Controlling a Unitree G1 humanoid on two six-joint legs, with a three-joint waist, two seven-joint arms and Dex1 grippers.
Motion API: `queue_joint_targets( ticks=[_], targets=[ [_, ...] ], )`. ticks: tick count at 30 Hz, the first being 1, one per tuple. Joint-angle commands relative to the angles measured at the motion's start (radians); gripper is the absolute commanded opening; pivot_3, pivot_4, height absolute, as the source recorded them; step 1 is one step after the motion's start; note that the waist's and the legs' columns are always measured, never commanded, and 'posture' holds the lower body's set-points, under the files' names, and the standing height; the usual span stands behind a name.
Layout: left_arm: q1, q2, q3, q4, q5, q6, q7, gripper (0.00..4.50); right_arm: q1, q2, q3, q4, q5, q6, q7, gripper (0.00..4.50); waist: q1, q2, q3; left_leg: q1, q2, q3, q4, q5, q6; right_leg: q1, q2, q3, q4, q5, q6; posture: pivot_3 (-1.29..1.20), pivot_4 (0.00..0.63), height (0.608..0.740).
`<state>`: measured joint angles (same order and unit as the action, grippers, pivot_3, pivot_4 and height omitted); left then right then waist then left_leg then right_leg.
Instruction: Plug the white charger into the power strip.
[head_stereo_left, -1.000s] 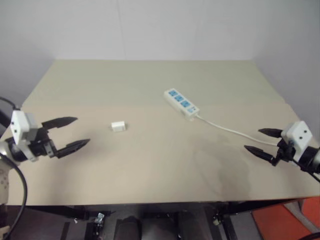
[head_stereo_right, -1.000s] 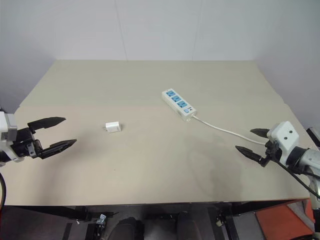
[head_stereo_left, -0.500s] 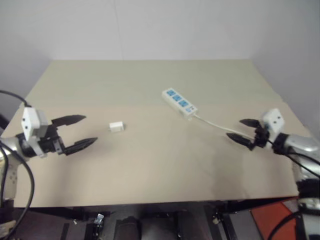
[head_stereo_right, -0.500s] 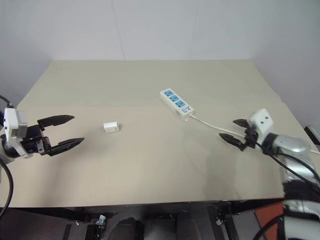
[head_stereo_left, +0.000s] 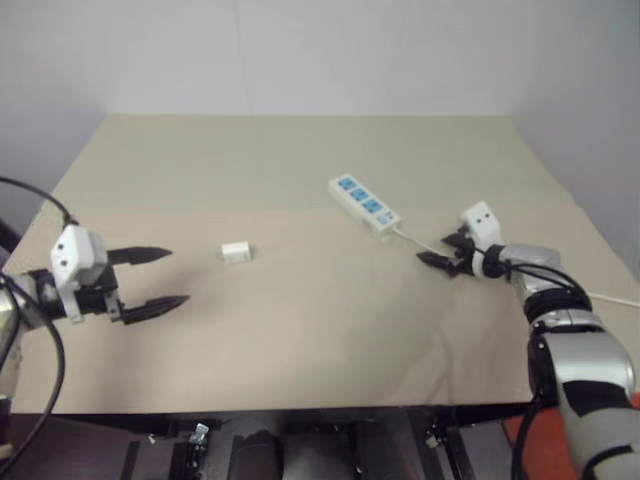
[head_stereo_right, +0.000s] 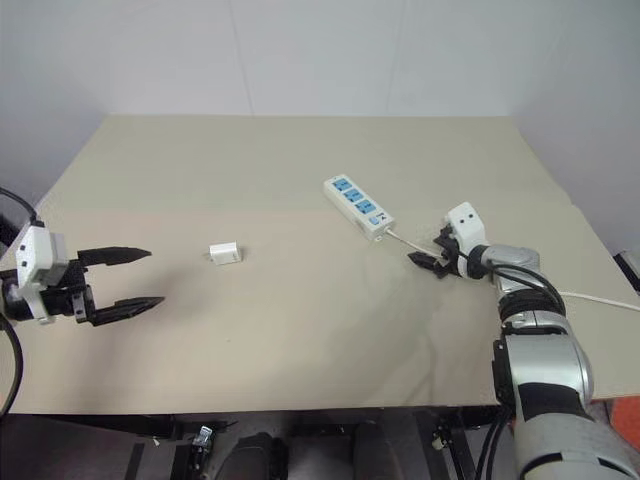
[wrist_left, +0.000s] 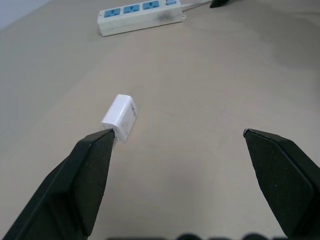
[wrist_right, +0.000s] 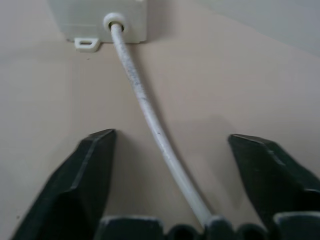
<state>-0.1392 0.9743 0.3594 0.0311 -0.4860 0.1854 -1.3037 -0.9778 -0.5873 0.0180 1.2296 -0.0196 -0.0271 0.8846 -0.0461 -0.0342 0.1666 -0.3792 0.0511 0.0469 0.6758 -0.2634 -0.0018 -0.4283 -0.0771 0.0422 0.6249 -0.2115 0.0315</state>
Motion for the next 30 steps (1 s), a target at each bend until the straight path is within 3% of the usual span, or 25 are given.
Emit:
queue_joint_targets(
  ticks=[1,9,14,20,24,28,30],
  targets=[
    [0.004,0.01,0.013,-0.025,0.001,-0.018,0.003,4.5,-0.008,0.002,0.01,0.014,-0.025,-0.027,0.02,2.86,-0.001,0.0,0.0,0.001,0.0,0.0,0.0,0.0,0.0,0.001,0.0,0.0,0.001,0.0,0.0,0.0,0.15,0.74],
    [-0.003,-0.002,0.007,-0.001,0.012,-0.044,0.0,4.5,0.011,0.005,0.0,-0.001,-0.021,-0.068,0.065,0.05,-0.002,0.0,0.0,0.005,0.0,0.0,0.0,0.0,0.0,0.004,0.0,0.0,0.001,0.0,0.0,0.0,0.15,0.74],
    [-0.016,-0.006,-0.011,0.03,0.024,-0.067,0.002,4.5,0.097,0.005,-0.016,-0.125,0.027,-0.137,0.166,0.02,-0.002,0.0,0.0,0.005,0.0,0.0,-0.001,0.0,0.0,0.003,0.0,0.0,0.001,0.0,0.0,0.0,0.15,0.74],
    [-0.022,0.002,-0.02,0.062,0.033,-0.086,-0.002,4.5,0.366,-0.047,-0.031,-0.55,0.122,-0.084,0.298,0.02,0.002,0.0,0.0,0.004,0.0,-0.001,-0.001,0.0,0.0,0.003,0.0,0.0,0.001,0.0,0.0,0.0,0.15,0.74],
    [-0.029,-0.004,-0.026,0.07,0.024,-0.093,-0.014,4.5,0.553,-0.084,-0.066,-0.811,0.201,0.001,0.308,0.02,0.005,0.0,0.0,0.004,0.0,0.0,0.0,0.0,0.0,0.003,0.0,0.0,0.001,0.0,0.0,0.0,0.15,0.74],
    [-0.056,-0.008,-0.053,0.095,0.04,-0.103,-0.016,4.5,0.642,-0.088,-0.079,-0.897,0.202,0.009,0.246,0.02,0.006,0.0,0.0,0.005,0.0,0.0,0.0,0.0,0.0,0.004,0.0,0.0,0.002,0.0,0.0,0.0,0.15,0.74],
    [-0.075,-0.007,-0.069,0.116,0.051,-0.111,-0.019,4.5,0.647,-0.074,-0.084,-0.909,0.187,0.024,0.18,0.68,0.002,0.0,0.0,0.007,0.0,0.0,0.001,0.0,0.0,0.005,0.001,0.001,0.002,-0.001,0.001,0.0,0.15,0.74]
  ],
)
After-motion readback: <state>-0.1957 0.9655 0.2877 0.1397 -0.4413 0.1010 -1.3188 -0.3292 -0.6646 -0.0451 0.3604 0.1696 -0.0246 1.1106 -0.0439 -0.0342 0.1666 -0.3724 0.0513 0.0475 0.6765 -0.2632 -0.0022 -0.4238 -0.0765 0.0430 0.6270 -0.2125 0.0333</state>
